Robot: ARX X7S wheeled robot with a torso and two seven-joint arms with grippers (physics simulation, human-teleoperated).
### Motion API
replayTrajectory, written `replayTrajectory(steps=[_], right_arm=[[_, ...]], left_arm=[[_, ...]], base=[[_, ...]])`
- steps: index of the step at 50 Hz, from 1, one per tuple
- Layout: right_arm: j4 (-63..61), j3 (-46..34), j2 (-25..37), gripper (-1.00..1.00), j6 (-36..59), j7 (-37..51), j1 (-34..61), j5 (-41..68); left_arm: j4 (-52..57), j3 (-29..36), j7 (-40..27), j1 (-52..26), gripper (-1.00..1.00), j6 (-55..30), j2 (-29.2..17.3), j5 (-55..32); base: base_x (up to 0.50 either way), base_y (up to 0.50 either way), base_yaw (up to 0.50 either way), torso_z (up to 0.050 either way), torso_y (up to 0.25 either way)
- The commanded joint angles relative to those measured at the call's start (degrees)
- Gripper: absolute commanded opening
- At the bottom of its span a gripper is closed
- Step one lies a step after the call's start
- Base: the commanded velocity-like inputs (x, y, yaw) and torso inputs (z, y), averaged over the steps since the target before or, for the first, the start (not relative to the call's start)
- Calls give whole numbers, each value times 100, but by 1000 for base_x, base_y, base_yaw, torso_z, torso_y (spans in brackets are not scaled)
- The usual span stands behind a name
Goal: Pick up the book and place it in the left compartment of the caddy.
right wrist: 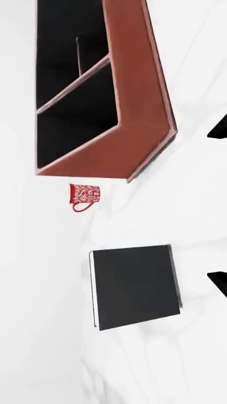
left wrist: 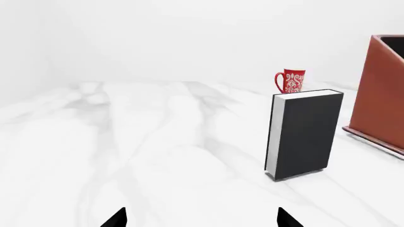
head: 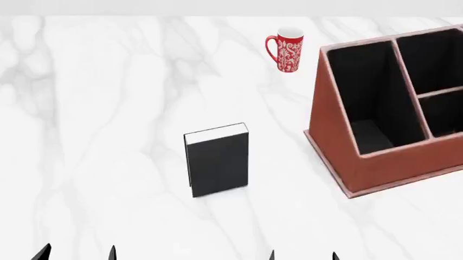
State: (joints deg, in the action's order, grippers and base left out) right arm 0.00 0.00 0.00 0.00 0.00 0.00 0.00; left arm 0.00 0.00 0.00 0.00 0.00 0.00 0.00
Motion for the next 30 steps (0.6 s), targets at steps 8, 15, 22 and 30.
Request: replayTrajectory(steps=[8,15,22,30], right_arm=[[-12,-248,210,100,0,267,-21,193],[-37,-348,298,100,-8,365,-38,265],[-317,-370,386,100,102,445,-88,377],[-72,-176,215,100,85,211,-10,425]], left_arm=[[17,290,-331,-15,100,-141,-217,-140],[-36,419,-540,-98,100,-371,-292,-55],[263,374,-686,-25,100,-354,-353,-183],[56,309,-351,2,100,-201,-210,-23]], base=[[0,0,0,0,0],[0,0,0,0,0],[0,0,0,0,0],[0,0,0,0,0]])
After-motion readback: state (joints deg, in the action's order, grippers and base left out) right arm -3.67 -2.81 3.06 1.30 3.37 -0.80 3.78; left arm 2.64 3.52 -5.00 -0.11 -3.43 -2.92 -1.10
